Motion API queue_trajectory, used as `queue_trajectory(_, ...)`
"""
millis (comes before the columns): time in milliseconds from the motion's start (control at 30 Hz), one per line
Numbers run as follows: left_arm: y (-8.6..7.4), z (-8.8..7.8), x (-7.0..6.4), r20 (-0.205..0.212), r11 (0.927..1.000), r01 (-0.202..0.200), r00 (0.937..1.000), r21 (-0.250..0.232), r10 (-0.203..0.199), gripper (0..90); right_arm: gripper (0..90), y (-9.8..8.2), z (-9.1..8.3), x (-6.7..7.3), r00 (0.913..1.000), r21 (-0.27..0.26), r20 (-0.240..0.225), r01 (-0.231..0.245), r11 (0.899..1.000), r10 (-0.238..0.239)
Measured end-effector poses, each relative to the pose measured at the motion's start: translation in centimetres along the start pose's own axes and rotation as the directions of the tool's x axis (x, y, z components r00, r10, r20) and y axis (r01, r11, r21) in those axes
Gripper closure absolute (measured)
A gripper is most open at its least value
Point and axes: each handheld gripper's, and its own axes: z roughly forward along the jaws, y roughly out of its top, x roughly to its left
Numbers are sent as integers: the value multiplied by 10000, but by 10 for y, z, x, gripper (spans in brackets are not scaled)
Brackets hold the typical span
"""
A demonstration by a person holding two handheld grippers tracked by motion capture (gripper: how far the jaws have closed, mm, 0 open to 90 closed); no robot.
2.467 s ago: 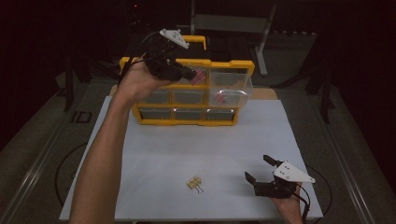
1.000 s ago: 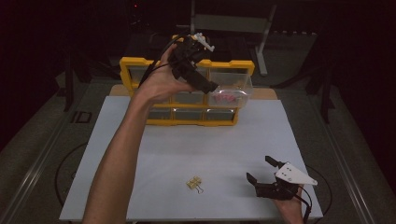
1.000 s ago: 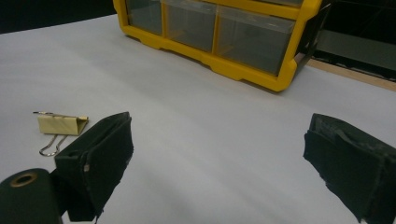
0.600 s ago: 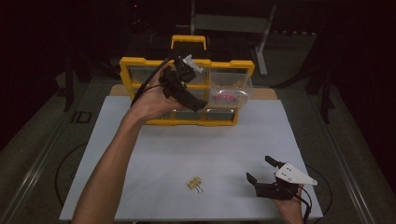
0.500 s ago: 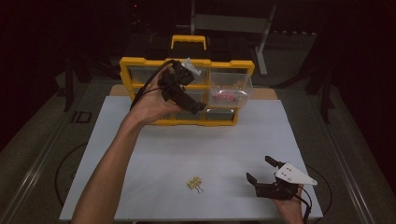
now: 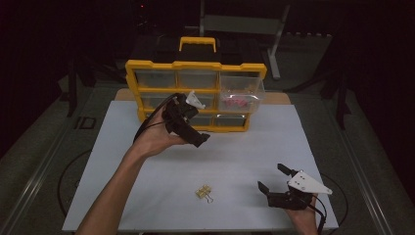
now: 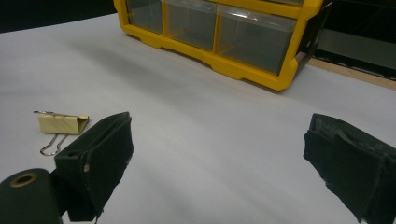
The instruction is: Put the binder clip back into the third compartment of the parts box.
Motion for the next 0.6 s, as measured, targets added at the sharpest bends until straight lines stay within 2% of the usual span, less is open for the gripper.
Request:
queue_trajectory(467,-33,24,-28,270,9999,46,9996,110,-49,1,78,0,0,1,10000,19,3,-11,10000,11)
queue_trajectory(600,-42,31,-37,296,9996,-105,9995,267,97,1,78,0,0,1,10000,14,6,-18,10000,18)
